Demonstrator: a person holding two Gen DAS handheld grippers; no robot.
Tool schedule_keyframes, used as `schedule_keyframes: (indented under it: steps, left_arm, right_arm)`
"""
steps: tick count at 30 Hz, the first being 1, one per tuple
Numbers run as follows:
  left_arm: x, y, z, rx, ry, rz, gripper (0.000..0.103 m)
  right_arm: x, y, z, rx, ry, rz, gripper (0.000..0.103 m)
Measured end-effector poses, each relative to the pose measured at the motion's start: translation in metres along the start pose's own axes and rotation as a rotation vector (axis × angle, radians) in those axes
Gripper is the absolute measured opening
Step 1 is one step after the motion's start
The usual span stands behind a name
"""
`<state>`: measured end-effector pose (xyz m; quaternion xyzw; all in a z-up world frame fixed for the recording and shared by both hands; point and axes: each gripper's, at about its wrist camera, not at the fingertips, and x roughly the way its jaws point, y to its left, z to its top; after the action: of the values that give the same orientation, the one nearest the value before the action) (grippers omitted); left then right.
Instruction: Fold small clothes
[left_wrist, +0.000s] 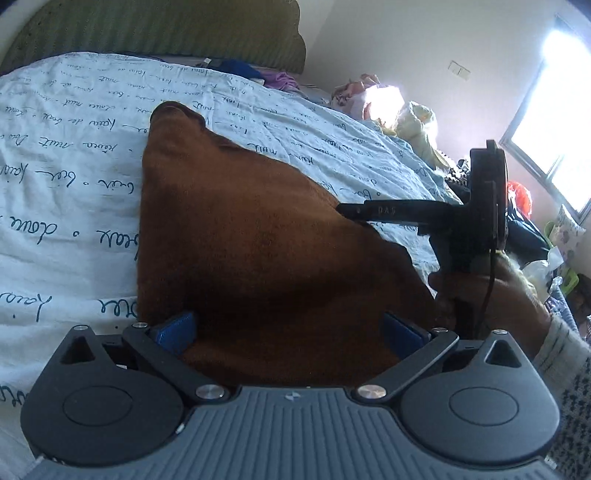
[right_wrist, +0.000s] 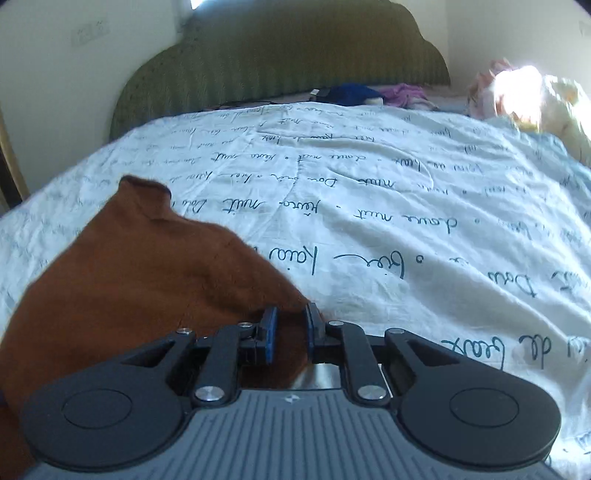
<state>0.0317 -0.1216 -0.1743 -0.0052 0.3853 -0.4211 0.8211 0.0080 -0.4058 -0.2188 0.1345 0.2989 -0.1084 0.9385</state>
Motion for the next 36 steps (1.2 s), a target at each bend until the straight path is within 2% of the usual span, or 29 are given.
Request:
schedule_keyframes:
  steps: [2,4,6,8,9,10,11,12,13,14,15,18,21,24,26,27,29,30,33,36]
  left_arm:
    - [-0.004,-0.002,-0.002,0.011,0.003,0.021,0.103]
    - [-0.006,0.001,-0.004,-0.008,-0.001,0.012,0.103]
    - [-0.006,0.004,-0.004,-0.020,-0.005,0.011,0.103]
    - [-0.006,0.004,-0.006,-0.019,-0.008,0.012,0.103]
    - [-0.006,0.003,-0.007,-0.009,-0.010,0.018,0.103]
    - [-0.005,0.002,-0.007,-0.003,-0.012,0.021,0.103]
    - [-0.004,0.000,-0.007,0.004,-0.013,0.031,0.103]
    - [-0.004,-0.001,-0.008,0.011,-0.014,0.039,0.103]
    - [-0.003,-0.003,-0.009,0.016,-0.017,0.046,0.103]
    - [-0.003,-0.003,-0.009,0.015,-0.022,0.051,0.103]
    - [-0.003,-0.004,-0.010,0.016,-0.028,0.055,0.103]
    - [-0.002,-0.006,-0.013,0.043,-0.044,0.077,0.103]
    - [-0.001,-0.011,-0.016,0.063,-0.058,0.105,0.103]
    - [0.000,-0.016,-0.018,0.086,-0.060,0.133,0.103]
    - [0.000,-0.017,-0.018,0.096,-0.059,0.141,0.103]
    - [-0.002,-0.017,-0.018,0.097,-0.058,0.143,0.103]
    - [-0.012,-0.012,-0.017,0.064,-0.067,0.160,0.103]
    - [-0.021,-0.007,-0.017,0.039,-0.073,0.190,0.103]
    - [-0.042,0.009,-0.021,0.020,-0.047,0.277,0.103]
    - [-0.057,0.027,-0.030,-0.014,0.004,0.310,0.103]
  right_arm:
    - [-0.013,0.002,-0.001,0.015,-0.028,-0.026,0.019]
    - [-0.033,0.006,-0.007,0.057,-0.061,0.056,0.019]
    - [-0.056,0.023,-0.019,0.008,-0.102,0.080,0.019]
    - [-0.073,0.038,-0.034,-0.034,-0.117,0.189,0.022]
    - [-0.072,0.047,-0.040,-0.097,-0.103,0.159,0.031]
    - [-0.065,0.054,-0.046,-0.161,-0.086,0.039,0.037]
    - [-0.056,0.054,-0.050,-0.191,-0.085,-0.038,0.068]
    - [-0.050,0.040,-0.050,-0.124,-0.086,-0.042,0.097]
    - [-0.045,0.023,-0.046,-0.027,-0.055,-0.003,0.102]
    - [-0.044,0.012,-0.043,0.042,-0.042,0.036,0.101]
    - [-0.048,0.008,-0.043,0.058,-0.055,0.034,0.101]
    - [-0.075,0.025,-0.049,-0.021,-0.143,0.005,0.100]
    - [-0.098,0.041,-0.057,-0.059,-0.214,0.065,0.101]
    - [-0.100,0.063,-0.059,-0.170,-0.234,0.085,0.101]
    - [-0.079,0.069,-0.057,-0.206,-0.155,-0.066,0.101]
    - [-0.065,0.064,-0.057,-0.208,-0.102,-0.110,0.101]
    - [-0.063,0.038,-0.058,-0.065,-0.094,-0.033,0.103]
    - [-0.070,0.031,-0.060,-0.018,-0.093,-0.035,0.103]
    - [-0.100,0.025,-0.070,0.069,-0.078,-0.012,0.103]
    - [-0.125,0.035,-0.094,0.087,-0.041,0.043,0.103]
